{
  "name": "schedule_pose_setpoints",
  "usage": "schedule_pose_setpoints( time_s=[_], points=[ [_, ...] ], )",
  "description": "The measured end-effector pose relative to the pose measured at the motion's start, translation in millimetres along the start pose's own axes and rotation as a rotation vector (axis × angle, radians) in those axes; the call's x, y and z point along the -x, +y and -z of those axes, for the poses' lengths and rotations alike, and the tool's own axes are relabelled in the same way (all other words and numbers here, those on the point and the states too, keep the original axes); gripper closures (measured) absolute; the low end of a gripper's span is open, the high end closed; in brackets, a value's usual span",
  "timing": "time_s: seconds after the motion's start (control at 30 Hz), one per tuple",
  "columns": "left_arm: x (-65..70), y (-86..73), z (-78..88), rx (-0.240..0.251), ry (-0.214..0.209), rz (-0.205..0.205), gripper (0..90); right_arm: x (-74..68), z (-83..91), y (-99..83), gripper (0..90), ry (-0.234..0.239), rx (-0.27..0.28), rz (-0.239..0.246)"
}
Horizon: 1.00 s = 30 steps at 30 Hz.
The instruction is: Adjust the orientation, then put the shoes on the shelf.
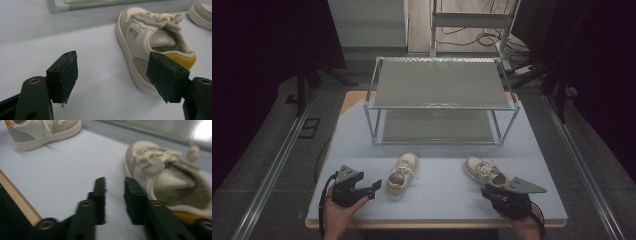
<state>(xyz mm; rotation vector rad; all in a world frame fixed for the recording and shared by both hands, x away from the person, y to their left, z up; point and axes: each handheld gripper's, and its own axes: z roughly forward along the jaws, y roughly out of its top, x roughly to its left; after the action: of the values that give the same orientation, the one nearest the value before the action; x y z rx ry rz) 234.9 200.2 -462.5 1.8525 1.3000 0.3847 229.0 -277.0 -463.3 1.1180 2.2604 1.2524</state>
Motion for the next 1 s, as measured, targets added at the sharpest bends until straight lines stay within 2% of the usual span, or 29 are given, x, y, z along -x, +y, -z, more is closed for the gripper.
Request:
schedule_pose_setpoints(
  time_s=[0.03, 0.07, 0.1, 0.3, 0.37, 0.53, 0.63, 0.73, 0.83, 1.0],
  points=[
    [0.8, 1.5, 3.9, 0.004, -0.002, -0.004, 24.8, -3.3, 3.8, 4.4, 57.0, -0.009, 0.012, 0.017],
    [0.8, 1.5, 3.9, 0.004, -0.002, -0.004, 24.8, -3.3, 3.8, 4.4, 57.0, -0.009, 0.012, 0.017],
    [1.4, 2.9, 7.2, 0.011, -0.003, -0.005, 24.8, -5.3, 7.8, 9.4, 49.8, -0.010, 0.028, 0.020],
    [9.5, 10.3, 18.5, 0.026, -0.012, -0.030, 23.9, -3.1, 18.3, 20.6, 39.3, -0.029, 0.047, 0.039],
    [15.5, 11.6, 17.3, 0.011, 0.006, -0.056, 23.5, 3.0, 21.6, 23.9, 35.5, -0.049, 0.049, 0.033],
    [22.7, 14.8, 14.6, -0.004, -0.008, -0.076, 22.6, 13.6, 24.8, 27.4, 31.7, -0.060, 0.037, 0.016],
    [28.2, 21.3, 13.0, -0.032, -0.015, -0.098, 21.2, 21.7, 25.6, 29.9, 31.3, -0.058, 0.025, 0.002],
    [32.6, 28.8, 11.0, -0.039, -0.020, -0.105, 20.8, 27.3, 25.6, 33.4, 31.3, -0.070, 0.016, -0.003],
    [41.0, 38.0, 2.6, -0.065, -0.036, -0.120, 20.0, 34.4, 22.3, 37.0, 30.6, -0.074, 0.009, -0.018],
    [48.5, 42.8, -13.2, -0.108, -0.044, -0.120, 18.6, 39.0, 14.0, 41.0, 28.2, -0.072, -0.007, -0.022]
  ],
)
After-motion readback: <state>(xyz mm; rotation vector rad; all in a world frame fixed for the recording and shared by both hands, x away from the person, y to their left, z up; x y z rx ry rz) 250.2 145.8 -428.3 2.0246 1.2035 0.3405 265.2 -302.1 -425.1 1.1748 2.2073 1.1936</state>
